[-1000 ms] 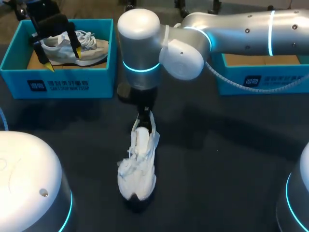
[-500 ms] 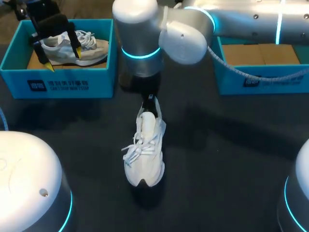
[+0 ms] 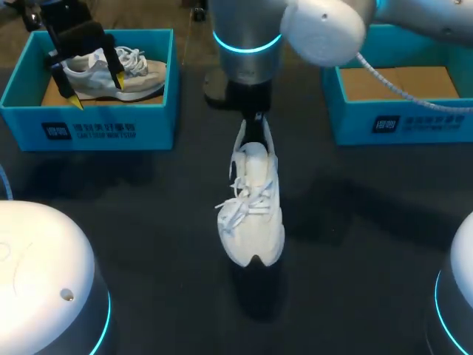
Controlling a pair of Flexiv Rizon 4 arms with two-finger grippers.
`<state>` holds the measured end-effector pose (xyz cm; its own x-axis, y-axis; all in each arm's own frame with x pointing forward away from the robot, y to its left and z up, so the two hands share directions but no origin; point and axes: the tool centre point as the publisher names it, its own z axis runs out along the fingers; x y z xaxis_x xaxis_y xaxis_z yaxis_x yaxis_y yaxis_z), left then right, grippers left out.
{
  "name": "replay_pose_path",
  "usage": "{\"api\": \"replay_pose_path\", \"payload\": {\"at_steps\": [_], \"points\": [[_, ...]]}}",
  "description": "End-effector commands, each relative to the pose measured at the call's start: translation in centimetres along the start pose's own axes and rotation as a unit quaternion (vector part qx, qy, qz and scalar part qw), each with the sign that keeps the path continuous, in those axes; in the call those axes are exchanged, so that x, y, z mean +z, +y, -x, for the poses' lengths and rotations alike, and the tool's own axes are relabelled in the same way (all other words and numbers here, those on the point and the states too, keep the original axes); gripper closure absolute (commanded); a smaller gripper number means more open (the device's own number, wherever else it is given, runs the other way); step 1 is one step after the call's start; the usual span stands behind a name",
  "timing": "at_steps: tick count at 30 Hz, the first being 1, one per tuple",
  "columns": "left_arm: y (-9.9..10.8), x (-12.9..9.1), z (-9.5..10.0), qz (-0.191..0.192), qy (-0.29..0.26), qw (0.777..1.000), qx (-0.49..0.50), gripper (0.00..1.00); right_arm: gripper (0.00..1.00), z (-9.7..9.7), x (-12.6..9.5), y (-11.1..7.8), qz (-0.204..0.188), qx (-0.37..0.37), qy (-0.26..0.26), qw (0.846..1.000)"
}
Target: Take the shoe out of the shoebox, open the shoe tongue, remove and reinsert the insole, then place the shoe into the shoebox
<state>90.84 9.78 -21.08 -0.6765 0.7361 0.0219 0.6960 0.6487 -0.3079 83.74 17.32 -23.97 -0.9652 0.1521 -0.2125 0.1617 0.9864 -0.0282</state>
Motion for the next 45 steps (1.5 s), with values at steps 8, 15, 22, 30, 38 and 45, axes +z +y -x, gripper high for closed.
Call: {"api": "replay_pose_path", "payload": {"at_steps": [8,15,22,30,38,45], "points": [[0.1,0.0,0.0,0.0,0.001,1.0,0.0,0.0,1.0,2.6,-1.3,-1.9,-0.031,0.009,-0.038,0.999],[0.1,0.0,0.0,0.0,0.001,1.0,0.0,0.0,1.0,5.2,-4.8,-5.7,-0.058,0.02,-0.056,0.997],[0.1,0.0,0.0,0.0,0.001,1.0,0.0,0.0,1.0,8.3,-6.4,-9.3,-0.057,-0.034,-0.061,0.996],[0.1,0.0,0.0,0.0,0.001,1.0,0.0,0.0,1.0,12.3,-8.0,-14.5,-0.072,-0.07,-0.061,0.993],[0.1,0.0,0.0,0.0,0.001,1.0,0.0,0.0,1.0,16.6,-9.5,-20.1,-0.08,-0.087,-0.052,0.992],[0.1,0.0,0.0,0.0,0.001,1.0,0.0,0.0,1.0,21.4,-9.7,-24.4,-0.073,-0.105,-0.024,0.991]]}}
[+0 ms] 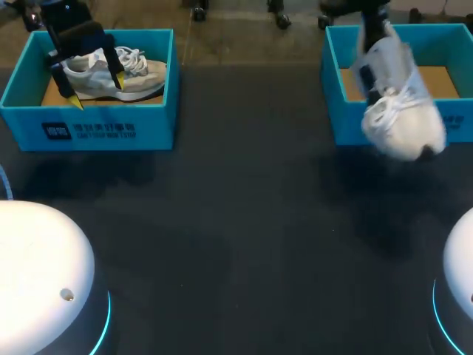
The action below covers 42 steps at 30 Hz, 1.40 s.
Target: Take the shoe out of the shoebox, open the shoe tongue, remove and reinsert the insole, then place the shoe into the shoebox
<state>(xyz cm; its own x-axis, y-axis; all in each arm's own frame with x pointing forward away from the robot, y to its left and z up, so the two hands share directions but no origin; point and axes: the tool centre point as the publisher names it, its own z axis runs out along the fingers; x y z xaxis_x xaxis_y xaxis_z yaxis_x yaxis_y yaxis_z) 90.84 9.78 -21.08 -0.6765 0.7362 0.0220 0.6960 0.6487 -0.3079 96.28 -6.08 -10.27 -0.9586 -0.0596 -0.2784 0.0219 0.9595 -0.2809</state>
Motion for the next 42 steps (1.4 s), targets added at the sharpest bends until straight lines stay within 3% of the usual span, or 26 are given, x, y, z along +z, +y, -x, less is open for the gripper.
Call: {"api": "replay_pose_path", "payload": {"at_steps": [1,11,24,27,34,37,42], "points": [[0.1,0.0,0.0,0.0,0.001,1.0,0.0,0.0,1.0,2.7,0.8,-4.0,0.036,-0.009,0.023,0.999],[0.1,0.0,0.0,0.0,0.001,1.0,0.0,0.0,1.0,8.3,3.9,-9.1,0.049,-0.022,0.041,0.998],[0.1,0.0,0.0,0.0,0.001,1.0,0.0,0.0,1.0,8.3,3.9,-9.1,0.049,-0.022,0.041,0.998],[0.1,0.0,0.0,0.0,0.001,1.0,0.0,0.0,1.0,10.3,6.1,-9.8,0.086,-0.005,0.035,0.996],[0.1,0.0,0.0,0.0,0.001,1.0,0.0,0.0,1.0,16.5,10.3,-13.3,0.083,-0.002,0.053,0.995],[0.1,0.0,0.0,0.0,0.001,1.0,0.0,0.0,1.0,18.2,12.1,-14.7,0.075,0.019,0.068,0.995],[0.1,0.0,0.0,0.0,0.001,1.0,0.0,0.0,1.0,19.7,13.5,-15.4,0.071,0.031,0.066,0.995]]}}
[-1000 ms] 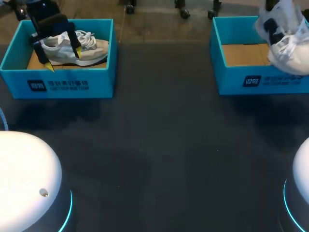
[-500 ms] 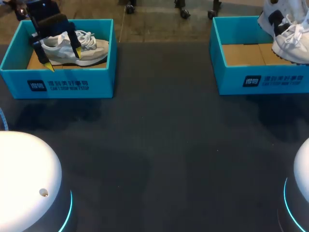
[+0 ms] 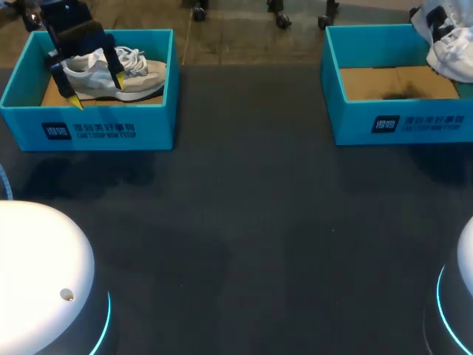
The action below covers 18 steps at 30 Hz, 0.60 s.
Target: Take the shoe out of the shoebox, open the shoe tongue, remove and reinsert the insole, then place the shoe into the shoebox
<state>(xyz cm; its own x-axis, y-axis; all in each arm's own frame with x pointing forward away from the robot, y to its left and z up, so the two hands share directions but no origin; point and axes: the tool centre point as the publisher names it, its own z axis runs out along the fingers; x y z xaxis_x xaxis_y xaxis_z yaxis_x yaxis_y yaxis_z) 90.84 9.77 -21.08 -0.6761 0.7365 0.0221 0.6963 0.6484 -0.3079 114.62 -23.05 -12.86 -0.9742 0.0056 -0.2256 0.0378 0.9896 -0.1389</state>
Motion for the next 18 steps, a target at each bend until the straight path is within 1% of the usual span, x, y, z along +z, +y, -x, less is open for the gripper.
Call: {"api": "replay_pose_path", "payload": {"at_steps": [1,3,5,6,7,8,9,10,11,12,18], "points": [[0.1,0.0,0.0,0.0,0.001,1.0,0.0,0.0,1.0,4.0,1.2,-0.3,0.004,0.009,0.03,1.0],[0.1,0.0,0.0,0.0,0.001,1.0,0.0,0.0,1.0,4.0,2.0,-0.7,-0.005,0.027,0.028,0.999],[0.1,0.0,0.0,0.0,0.001,1.0,0.0,0.0,1.0,3.9,2.5,-1.2,0.002,0.056,0.03,0.998],[0.1,0.0,0.0,0.0,0.001,1.0,0.0,0.0,1.0,3.7,3.3,-2.2,0.006,0.126,0.034,0.991],[0.1,0.0,0.0,0.0,0.001,1.0,0.0,0.0,1.0,3.5,3.4,-2.7,0.016,0.158,0.031,0.987],[0.1,0.0,0.0,0.0,0.001,1.0,0.0,0.0,1.0,3.2,3.9,-3.6,0.024,0.214,0.034,0.976],[0.1,0.0,0.0,0.0,0.001,1.0,0.0,0.0,1.0,2.9,4.2,-4.3,0.011,0.259,0.031,0.965],[0.1,0.0,0.0,0.0,0.001,1.0,0.0,0.0,1.0,2.3,4.6,-5.6,0.001,0.342,0.026,0.94],[0.1,0.0,0.0,0.0,0.001,1.0,0.0,0.0,1.0,1.8,4.7,-6.4,-0.001,0.391,0.028,0.92],[0.1,0.0,0.0,0.0,0.001,1.0,0.0,0.0,1.0,1.1,4.9,-7.4,0.002,0.458,0.037,0.888],[0.1,0.0,0.0,0.0,0.001,1.0,0.0,0.0,1.0,1.1,4.9,-7.4,0.002,0.458,0.037,0.888]]}}
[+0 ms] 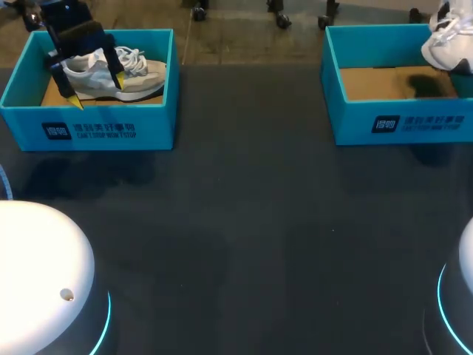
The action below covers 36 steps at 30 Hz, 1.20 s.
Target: Take the shoe out of the shoebox, open the shoe tongue, remove and reinsert the insole, then place the shoe into the shoebox
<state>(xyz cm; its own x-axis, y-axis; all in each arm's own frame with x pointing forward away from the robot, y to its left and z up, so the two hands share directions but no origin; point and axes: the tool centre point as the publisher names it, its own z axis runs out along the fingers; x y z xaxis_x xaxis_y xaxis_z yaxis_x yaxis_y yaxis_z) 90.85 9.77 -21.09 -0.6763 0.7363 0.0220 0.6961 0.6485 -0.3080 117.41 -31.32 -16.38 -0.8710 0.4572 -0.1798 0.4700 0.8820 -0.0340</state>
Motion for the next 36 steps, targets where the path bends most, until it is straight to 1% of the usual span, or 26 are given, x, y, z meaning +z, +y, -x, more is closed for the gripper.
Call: {"api": "replay_pose_path", "payload": {"at_steps": [1,8,9,10,11,12,14,15,16,20,22,23,35,36], "points": [[0.1,0.0,0.0,0.0,0.001,1.0,0.0,0.0,1.0,-0.9,-0.2,-0.3,0.009,0.242,-0.004,0.97],[0.1,0.0,0.0,0.0,0.001,1.0,0.0,0.0,1.0,-0.9,-0.2,-0.3,0.009,0.242,-0.004,0.97],[0.1,0.0,0.0,0.0,0.001,1.0,0.0,0.0,1.0,-0.7,0.0,-0.4,-0.014,0.275,-0.01,0.961],[0.1,0.0,0.0,0.0,0.001,1.0,0.0,0.0,1.0,-0.7,0.1,-0.6,-0.016,0.292,-0.012,0.956],[0.1,0.0,0.0,0.0,0.001,1.0,0.0,0.0,1.0,-0.8,0.1,-1.0,-0.009,0.318,-0.006,0.948],[0.1,0.0,0.0,0.0,0.001,1.0,0.0,0.0,1.0,-0.8,0.1,-1.1,-0.006,0.325,-0.004,0.946],[0.1,0.0,0.0,0.0,0.001,1.0,0.0,0.0,1.0,-1.1,0.2,-1.9,-0.01,0.365,-0.011,0.931],[0.1,0.0,0.0,0.0,0.001,1.0,0.0,0.0,1.0,-1.2,0.2,-2.2,-0.006,0.368,-0.009,0.93],[0.1,0.0,0.0,0.0,0.001,1.0,0.0,0.0,1.0,-1.5,0.1,-2.6,-0.006,0.391,-0.022,0.92],[0.1,0.0,0.0,0.0,0.001,1.0,0.0,0.0,1.0,-2.2,0.1,-3.4,-0.004,0.435,-0.047,0.899],[0.1,0.0,0.0,0.0,0.001,1.0,0.0,0.0,1.0,-2.6,0.1,-3.8,-0.028,0.479,-0.069,0.875],[0.1,0.0,0.0,0.0,0.001,1.0,0.0,0.0,1.0,-2.8,0.2,-4.3,-0.082,0.524,-0.097,0.842],[0.1,0.0,0.0,0.0,0.001,1.0,0.0,0.0,1.0,-2.8,0.2,-4.3,-0.082,0.524,-0.097,0.842],[0.1,0.0,0.0,0.0,0.001,1.0,0.0,0.0,1.0,-3.0,0.4,-4.2,-0.087,0.524,-0.101,0.841]]}}
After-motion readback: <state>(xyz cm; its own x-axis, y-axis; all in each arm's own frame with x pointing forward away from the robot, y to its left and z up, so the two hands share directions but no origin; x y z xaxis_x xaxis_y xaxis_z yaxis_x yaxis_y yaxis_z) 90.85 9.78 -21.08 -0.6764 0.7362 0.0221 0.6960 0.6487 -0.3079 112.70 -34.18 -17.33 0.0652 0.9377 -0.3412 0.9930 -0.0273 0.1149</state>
